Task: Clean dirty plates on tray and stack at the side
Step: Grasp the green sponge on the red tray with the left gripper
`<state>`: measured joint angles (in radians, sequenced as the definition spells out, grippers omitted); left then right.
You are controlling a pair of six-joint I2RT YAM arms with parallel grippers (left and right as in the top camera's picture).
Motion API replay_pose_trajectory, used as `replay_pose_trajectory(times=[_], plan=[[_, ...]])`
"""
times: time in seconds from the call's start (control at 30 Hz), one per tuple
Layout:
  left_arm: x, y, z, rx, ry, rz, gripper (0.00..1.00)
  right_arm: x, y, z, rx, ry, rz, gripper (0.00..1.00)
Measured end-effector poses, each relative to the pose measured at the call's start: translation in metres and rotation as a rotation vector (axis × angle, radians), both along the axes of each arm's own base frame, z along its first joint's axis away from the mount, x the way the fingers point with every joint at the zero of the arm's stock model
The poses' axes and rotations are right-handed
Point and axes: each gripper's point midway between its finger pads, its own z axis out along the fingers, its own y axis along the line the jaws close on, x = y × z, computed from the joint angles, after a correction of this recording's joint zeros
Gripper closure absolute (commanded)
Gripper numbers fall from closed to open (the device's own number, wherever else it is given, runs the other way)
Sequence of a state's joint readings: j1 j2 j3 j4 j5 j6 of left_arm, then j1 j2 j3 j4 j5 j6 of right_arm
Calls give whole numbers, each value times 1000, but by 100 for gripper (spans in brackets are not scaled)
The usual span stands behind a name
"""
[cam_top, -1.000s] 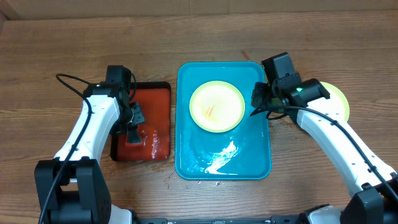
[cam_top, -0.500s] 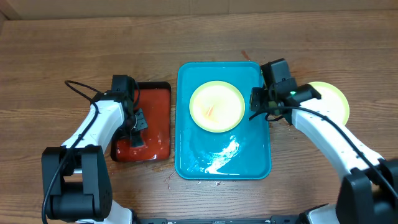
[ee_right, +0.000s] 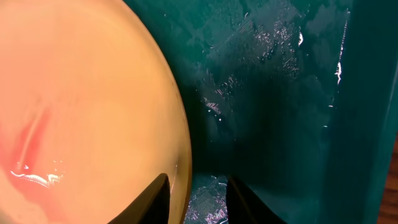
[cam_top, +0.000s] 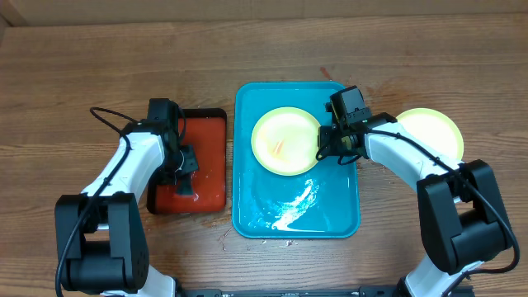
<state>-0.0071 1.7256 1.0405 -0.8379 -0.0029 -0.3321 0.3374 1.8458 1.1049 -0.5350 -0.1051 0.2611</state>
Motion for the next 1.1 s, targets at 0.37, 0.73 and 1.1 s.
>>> replay_pose_trajectory(times=[0.37,0.73,1.1], plan=[[19,-6,51,-22,-1,-8,96,4,7,-4,13,-12,0,72],[4,-2,25,2,29,-7,96,6,13,-10,47,9,-8,96],[23,-5,88,32,-1,-29,96,-11,12,-12,46,89,-6,96]])
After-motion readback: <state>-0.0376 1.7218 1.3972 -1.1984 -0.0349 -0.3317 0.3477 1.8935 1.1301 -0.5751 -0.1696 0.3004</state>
